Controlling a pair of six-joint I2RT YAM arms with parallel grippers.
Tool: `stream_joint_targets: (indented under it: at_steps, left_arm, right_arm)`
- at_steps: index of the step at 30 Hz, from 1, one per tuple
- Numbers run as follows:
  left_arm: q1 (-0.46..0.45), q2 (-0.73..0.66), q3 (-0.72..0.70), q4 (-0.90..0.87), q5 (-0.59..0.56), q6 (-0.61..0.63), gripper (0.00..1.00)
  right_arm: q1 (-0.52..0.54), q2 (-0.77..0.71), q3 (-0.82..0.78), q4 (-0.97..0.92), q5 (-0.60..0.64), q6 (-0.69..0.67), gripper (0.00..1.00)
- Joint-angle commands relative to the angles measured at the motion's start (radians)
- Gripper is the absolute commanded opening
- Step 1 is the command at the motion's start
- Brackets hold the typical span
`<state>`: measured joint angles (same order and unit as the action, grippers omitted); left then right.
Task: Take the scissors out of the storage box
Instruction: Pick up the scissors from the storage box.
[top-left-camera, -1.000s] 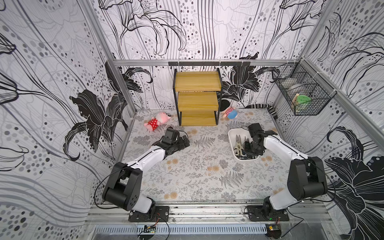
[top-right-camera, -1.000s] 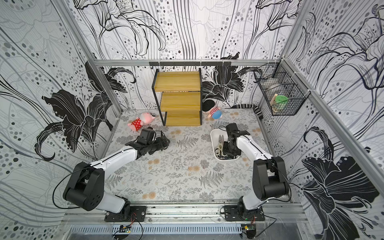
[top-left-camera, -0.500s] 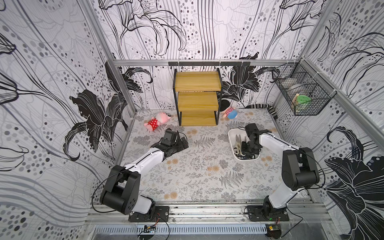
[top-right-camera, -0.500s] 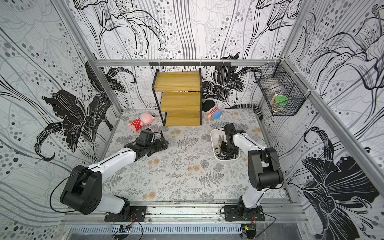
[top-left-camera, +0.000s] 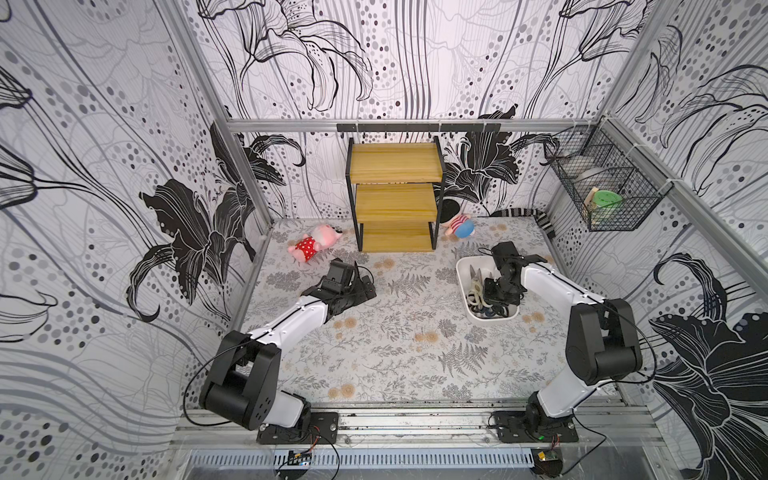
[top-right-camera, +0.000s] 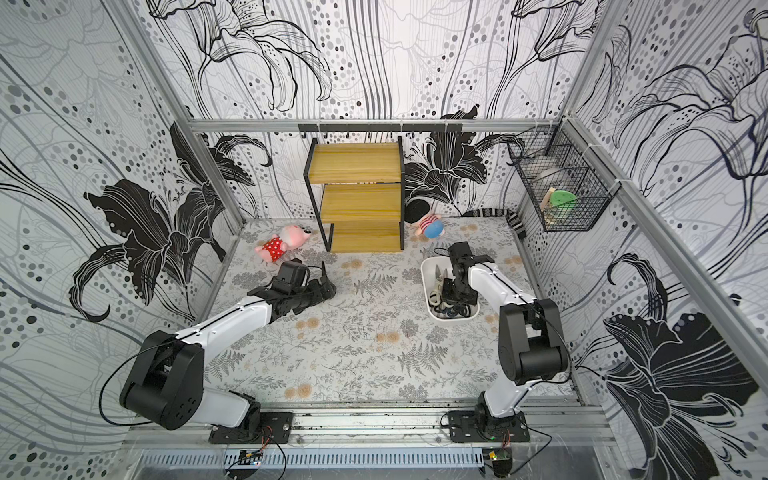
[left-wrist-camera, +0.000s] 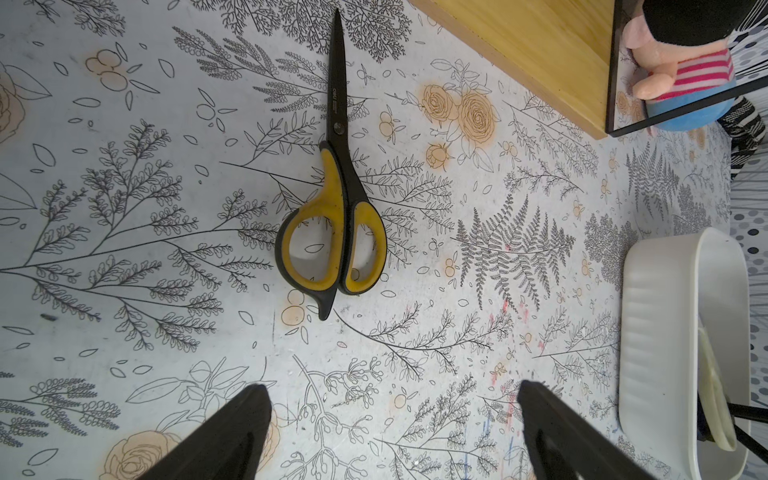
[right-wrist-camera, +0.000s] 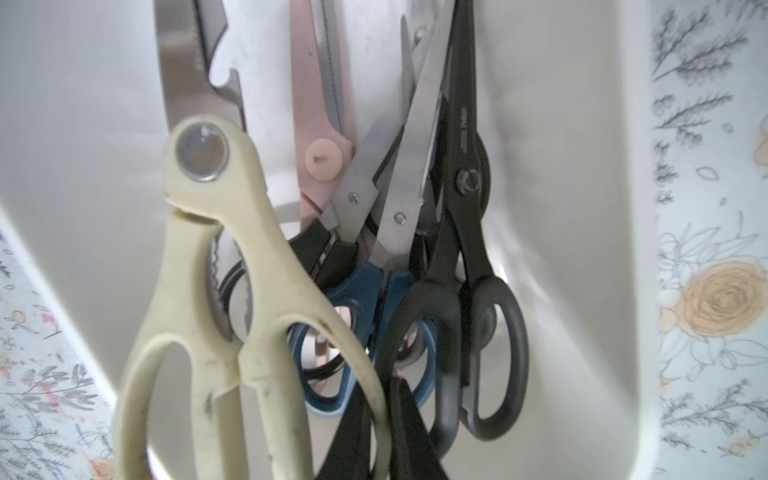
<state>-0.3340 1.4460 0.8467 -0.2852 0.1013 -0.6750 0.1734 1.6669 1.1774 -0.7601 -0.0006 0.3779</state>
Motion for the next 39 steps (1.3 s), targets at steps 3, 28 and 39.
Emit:
stream_joint_targets:
  at_steps: [3,28,39]
  left_arm:
    - [0.002,0.002,0.029,-0.004,-0.019,0.033,0.98]
    - [0.006,-0.006,0.042,-0.039,-0.038,0.080,0.98]
    - [0.009,-0.002,0.039,-0.028,-0.033,0.076,0.98]
  right_arm:
    - [-0.002,-0.005,0.061,-0.016,0.009,0.019,0.00]
    - [-0.002,0.059,0.001,0.065,-0.029,0.076,0.11]
    - [-0.002,0.050,0.020,0.035,-0.007,0.070,0.19]
